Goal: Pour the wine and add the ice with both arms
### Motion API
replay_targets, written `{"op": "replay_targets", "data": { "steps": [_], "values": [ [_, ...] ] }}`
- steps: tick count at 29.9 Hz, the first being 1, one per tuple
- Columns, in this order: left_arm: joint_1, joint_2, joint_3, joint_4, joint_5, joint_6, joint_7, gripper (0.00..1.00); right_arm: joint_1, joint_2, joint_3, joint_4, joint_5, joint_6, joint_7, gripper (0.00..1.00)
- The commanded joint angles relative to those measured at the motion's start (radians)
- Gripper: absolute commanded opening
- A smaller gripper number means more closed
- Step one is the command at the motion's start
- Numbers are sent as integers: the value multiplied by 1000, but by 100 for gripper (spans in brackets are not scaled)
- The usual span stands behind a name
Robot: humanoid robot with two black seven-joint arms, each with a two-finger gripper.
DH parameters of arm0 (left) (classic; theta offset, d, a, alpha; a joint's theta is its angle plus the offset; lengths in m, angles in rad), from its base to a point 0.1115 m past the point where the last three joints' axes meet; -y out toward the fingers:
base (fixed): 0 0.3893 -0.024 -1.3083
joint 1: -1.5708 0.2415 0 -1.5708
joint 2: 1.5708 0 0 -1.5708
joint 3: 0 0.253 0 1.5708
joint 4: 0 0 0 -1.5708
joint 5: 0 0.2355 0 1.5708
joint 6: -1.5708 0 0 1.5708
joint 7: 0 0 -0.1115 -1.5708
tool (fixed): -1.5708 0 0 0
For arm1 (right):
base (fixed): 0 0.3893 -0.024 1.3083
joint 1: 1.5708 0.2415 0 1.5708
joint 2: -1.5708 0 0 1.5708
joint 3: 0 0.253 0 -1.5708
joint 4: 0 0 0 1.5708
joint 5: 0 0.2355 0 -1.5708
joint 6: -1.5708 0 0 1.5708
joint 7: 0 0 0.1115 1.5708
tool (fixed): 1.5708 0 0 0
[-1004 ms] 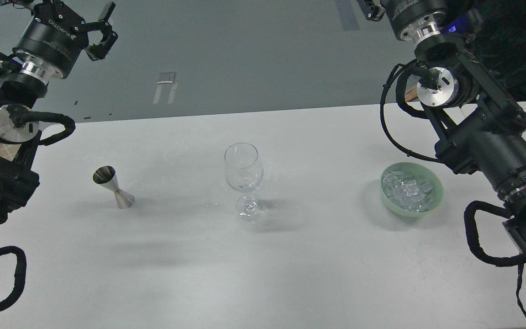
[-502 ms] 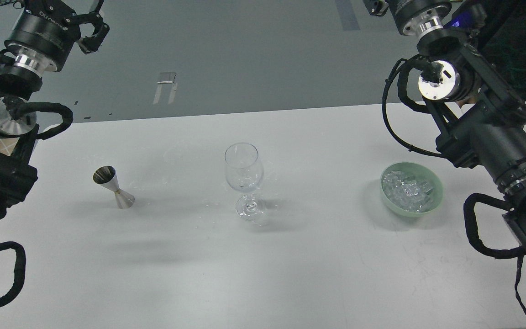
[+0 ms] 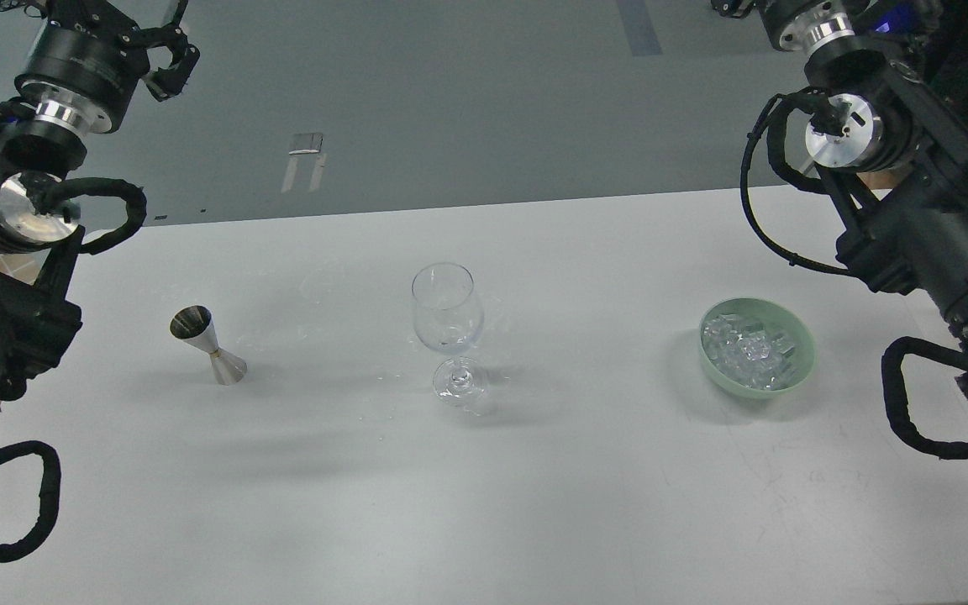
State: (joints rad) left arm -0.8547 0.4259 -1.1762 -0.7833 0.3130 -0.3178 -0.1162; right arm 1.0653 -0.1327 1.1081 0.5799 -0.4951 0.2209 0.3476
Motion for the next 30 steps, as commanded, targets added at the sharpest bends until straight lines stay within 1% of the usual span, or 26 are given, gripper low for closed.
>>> {"op": "replay_targets", "data": {
  "steps": [1, 12, 16, 21, 24, 30],
  "values": [
    [0, -10, 3, -1, 0, 0, 3, 98, -2, 7, 1, 2, 1, 0, -1, 100],
    [14, -26, 3, -11, 0, -1, -8, 98, 15, 10, -5, -2, 0, 11, -10, 100],
    [40, -99, 4, -17, -2, 5, -7, 98, 13, 10, -5, -14, 0, 12, -39, 100],
    [45, -136, 12, -17, -38, -1, -7, 98, 7, 1, -5, -34, 0, 14, -39, 100],
    [45, -153, 21, -17, -43, 2, -2, 98, 7, -1, -4, -72, 3, 24, -41, 100],
    [51, -161, 47, -17, -45, -3, 0, 98, 4, 4, -5, -109, 7, 43, -39, 100]
  ]
}}
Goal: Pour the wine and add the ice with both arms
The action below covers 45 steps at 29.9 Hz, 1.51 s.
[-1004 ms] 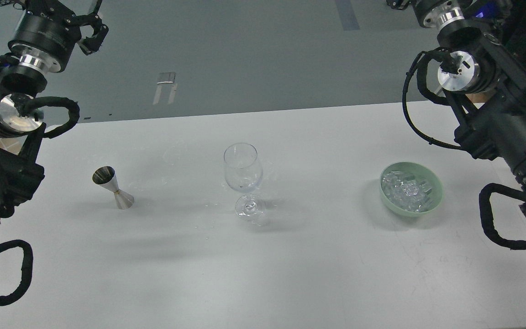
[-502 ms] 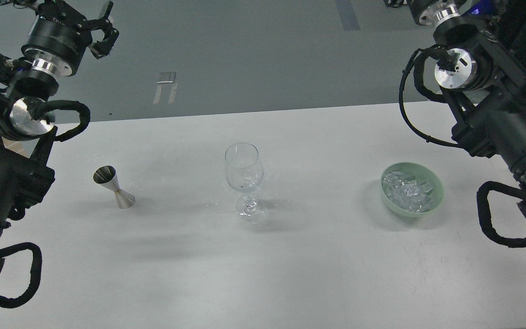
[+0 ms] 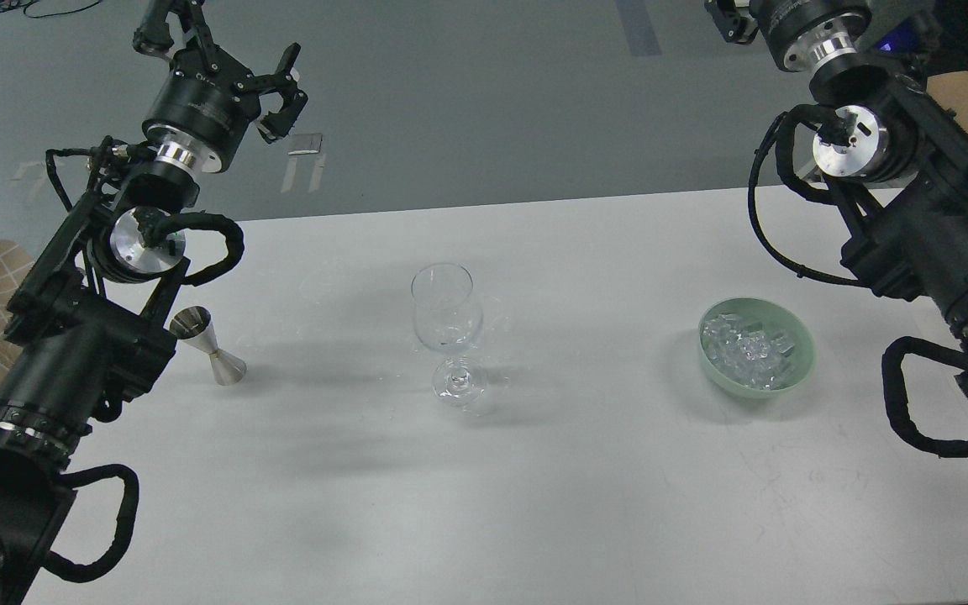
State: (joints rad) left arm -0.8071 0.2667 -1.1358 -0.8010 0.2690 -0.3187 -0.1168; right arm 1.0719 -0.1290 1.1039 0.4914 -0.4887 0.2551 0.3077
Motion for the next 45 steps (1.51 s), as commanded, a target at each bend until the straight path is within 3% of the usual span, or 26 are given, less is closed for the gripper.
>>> {"op": "replay_targets", "data": {
  "steps": [1, 7, 19, 22, 28, 32, 35, 39, 42, 44, 45],
  "values": [
    [3, -1, 7, 0, -2, -2, 0, 98, -4, -3, -1, -24, 2, 10, 1, 100],
    [3, -1, -7, 0, -4, 7, 6, 98, -29, -28, 2, -27, 7, 30, 2, 100],
    [-34, 52, 11, 0, 15, 38, -6, 98, 11, 51, 5, -50, 4, 29, 5, 100],
    [-29, 101, 61, -43, 19, 38, -6, 98, 11, 43, 1, -34, 4, 32, 5, 100],
    [6, 353, 197, -273, 61, 40, -10, 98, -9, 28, -3, 2, 4, 32, 5, 100],
    [110, 517, 174, -429, 84, 40, -12, 98, -18, 32, -3, 19, 2, 30, 5, 100],
    [169, 562, 139, -480, 56, 50, -9, 98, -18, 35, -3, 19, 1, 30, 5, 100],
    [346, 585, -57, -564, -167, 99, 19, 98, -20, 35, -15, 21, 1, 30, 5, 100],
    [491, 623, -194, -642, -286, 109, 84, 98, -20, 35, -19, 21, 1, 30, 5, 100],
    [674, 638, -304, -714, -344, 125, 150, 98, -23, 34, -19, 21, 1, 30, 5, 100],
    [721, 637, -336, -731, -356, 130, 160, 97, -23, 35, -19, 21, 1, 30, 5, 100]
  ]
}}
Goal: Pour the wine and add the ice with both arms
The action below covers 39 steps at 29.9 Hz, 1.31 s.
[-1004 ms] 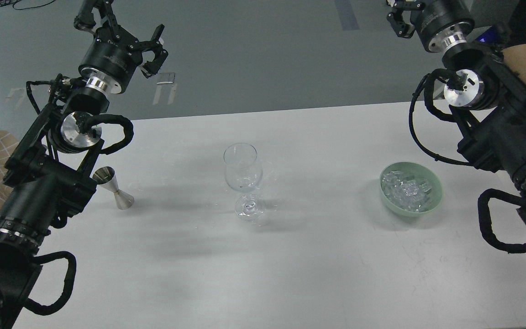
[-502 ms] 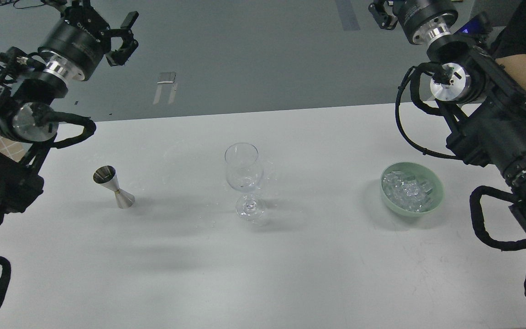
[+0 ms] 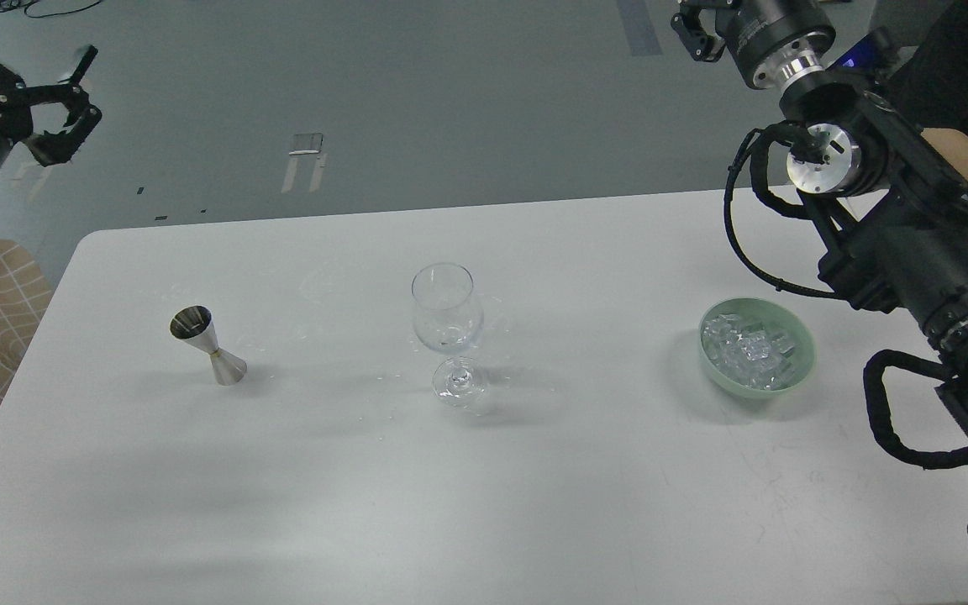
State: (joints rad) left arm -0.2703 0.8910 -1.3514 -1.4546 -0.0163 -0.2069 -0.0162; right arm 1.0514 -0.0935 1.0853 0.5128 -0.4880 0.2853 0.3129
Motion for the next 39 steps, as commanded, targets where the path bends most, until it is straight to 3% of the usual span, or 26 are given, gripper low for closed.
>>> {"op": "replay_targets", "data": {
  "steps": [1, 5, 6, 9, 10, 12, 15, 23, 32, 39],
  "values": [
    [279, 3, -193, -114, -88, 17, 65, 96, -7, 0, -1, 1, 0, 0, 0, 100],
    [517, -67, -354, -210, -120, 9, 79, 96, -22, 0, -4, 3, -1, 0, -1, 100],
    [590, -137, -414, -245, -120, 10, 102, 96, -24, 0, -4, 3, -1, 0, -1, 100],
    [693, -314, -503, -308, -119, 17, 203, 96, -36, 0, -4, 3, -1, 0, -3, 100],
    [736, -402, -529, -311, -117, 12, 261, 96, -37, 0, -4, 3, -3, 0, -2, 100],
    [769, -514, -554, -309, -116, 23, 330, 96, -41, 1, -5, 3, -4, 0, -3, 100],
    [810, -602, -558, -309, -108, 23, 395, 96, -48, 4, -5, 1, -8, 0, -3, 100],
    [801, -692, -483, -244, -74, 20, 398, 98, -65, 24, -4, 0, -11, 0, -1, 100],
    [599, -799, -396, -38, 21, 20, 397, 98, -67, 18, -5, 0, -9, -1, -1, 100],
    [473, -801, -397, 115, 44, 20, 397, 98, -71, 11, -5, 0, -9, 0, -1, 100]
  ]
}}
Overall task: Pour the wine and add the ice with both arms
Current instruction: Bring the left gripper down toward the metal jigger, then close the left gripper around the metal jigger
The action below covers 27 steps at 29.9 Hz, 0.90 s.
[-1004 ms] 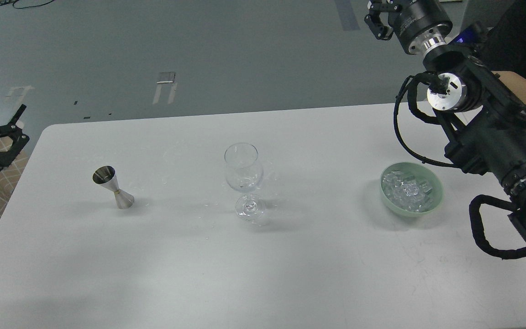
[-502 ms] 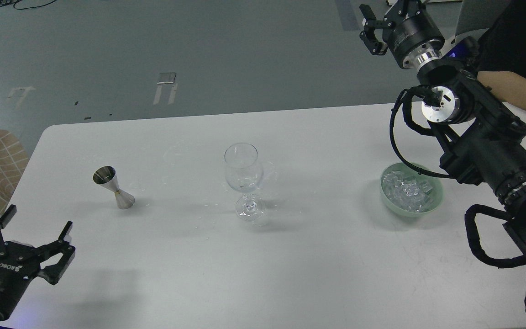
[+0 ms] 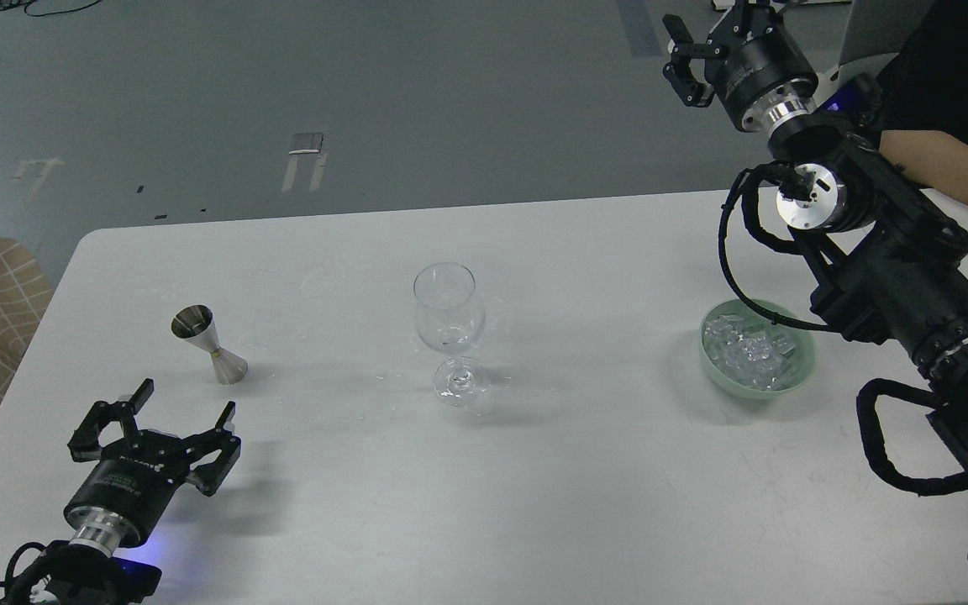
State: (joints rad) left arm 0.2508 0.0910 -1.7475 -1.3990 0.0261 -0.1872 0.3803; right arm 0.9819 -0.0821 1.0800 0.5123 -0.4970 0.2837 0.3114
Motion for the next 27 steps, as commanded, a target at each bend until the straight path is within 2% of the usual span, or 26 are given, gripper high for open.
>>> {"op": "replay_targets", "data": {
  "steps": [1, 13, 27],
  "values": [
    [-71, 1, -3, 84, 1, 0, 0, 98, -2, -2, 0, 0, 0, 0, 0, 100],
    [-252, 12, 2, 276, 3, -6, -9, 98, -2, -10, 0, 0, 0, 2, 0, 100],
    [-353, 15, 17, 396, 5, 0, -9, 98, -9, -12, 0, 0, -2, 0, 3, 100]
  ]
}}
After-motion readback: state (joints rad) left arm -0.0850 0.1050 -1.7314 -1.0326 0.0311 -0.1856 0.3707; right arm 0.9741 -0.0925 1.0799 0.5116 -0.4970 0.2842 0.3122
